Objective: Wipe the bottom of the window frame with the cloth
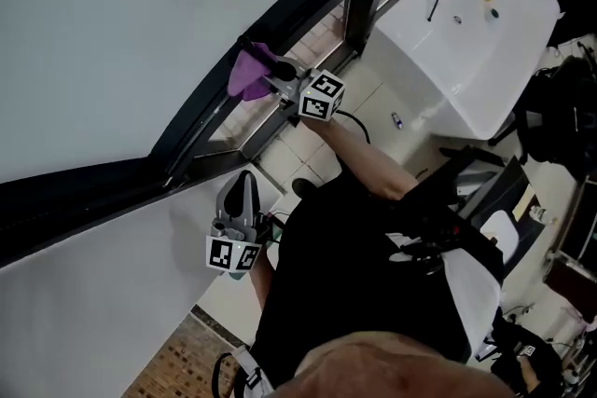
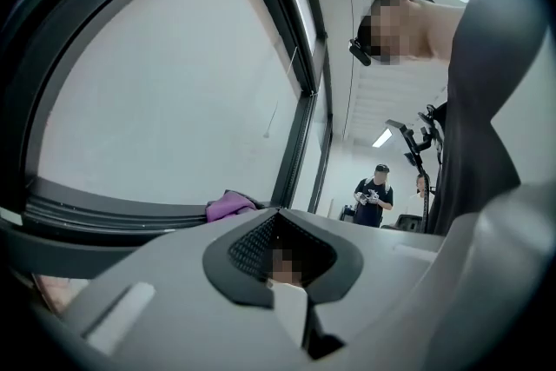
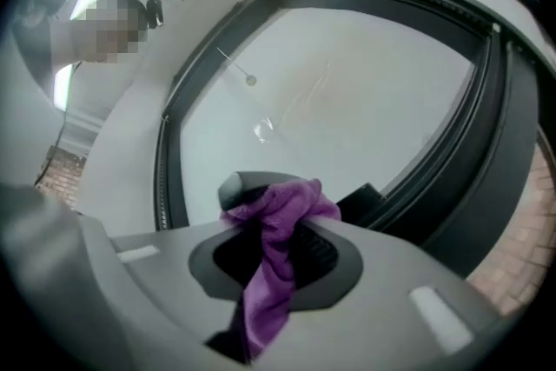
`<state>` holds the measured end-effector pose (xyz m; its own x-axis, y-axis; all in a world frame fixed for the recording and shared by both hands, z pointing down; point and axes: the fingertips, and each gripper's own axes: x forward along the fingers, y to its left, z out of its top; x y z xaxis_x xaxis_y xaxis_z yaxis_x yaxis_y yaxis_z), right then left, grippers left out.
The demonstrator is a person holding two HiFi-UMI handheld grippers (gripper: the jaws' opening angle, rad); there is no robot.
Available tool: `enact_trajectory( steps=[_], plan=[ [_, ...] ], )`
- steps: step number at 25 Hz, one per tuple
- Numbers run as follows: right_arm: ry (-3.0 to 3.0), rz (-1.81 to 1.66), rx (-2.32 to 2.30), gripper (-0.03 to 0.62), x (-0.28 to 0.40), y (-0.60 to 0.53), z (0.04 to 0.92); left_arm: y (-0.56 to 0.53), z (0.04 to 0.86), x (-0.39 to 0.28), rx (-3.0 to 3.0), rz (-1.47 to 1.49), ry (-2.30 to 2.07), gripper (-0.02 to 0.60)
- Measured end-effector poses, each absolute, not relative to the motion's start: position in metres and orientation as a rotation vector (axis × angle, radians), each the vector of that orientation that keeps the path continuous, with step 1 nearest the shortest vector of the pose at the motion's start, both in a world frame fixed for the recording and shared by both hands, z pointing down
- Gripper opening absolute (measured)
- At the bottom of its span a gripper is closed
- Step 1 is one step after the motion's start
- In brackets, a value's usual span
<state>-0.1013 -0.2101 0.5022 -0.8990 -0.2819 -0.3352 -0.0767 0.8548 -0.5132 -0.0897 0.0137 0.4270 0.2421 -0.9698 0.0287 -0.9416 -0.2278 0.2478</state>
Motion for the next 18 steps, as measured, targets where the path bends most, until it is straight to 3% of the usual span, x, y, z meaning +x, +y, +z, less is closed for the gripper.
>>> enact_trajectory(
  steps=[8,11,14,18],
  plan=[
    [2.594,-0.548,0.035,0.061,-0.016,-0.144,0.469,0.015,0.434,-0.103,2.259,-0.197,-1.821,0.000],
    [2.668,-0.328,-0.180,0.062,0.010,-0.186,0.436,0.013,0.435,-0.105,2.262,-0.206,-1.808,0.000],
    [2.977,-0.121,-0.460,0.063,-0.039,-0.265,0.443,0.009,0.435,-0.100,2.277,-0.210,-1.793,0.000],
    [3.438,0.214,-0.322,0.063,-0.130,-0.283,0.482,0.009,0.430,-0.091,2.290,-0.210,-1.808,0.000]
  ],
)
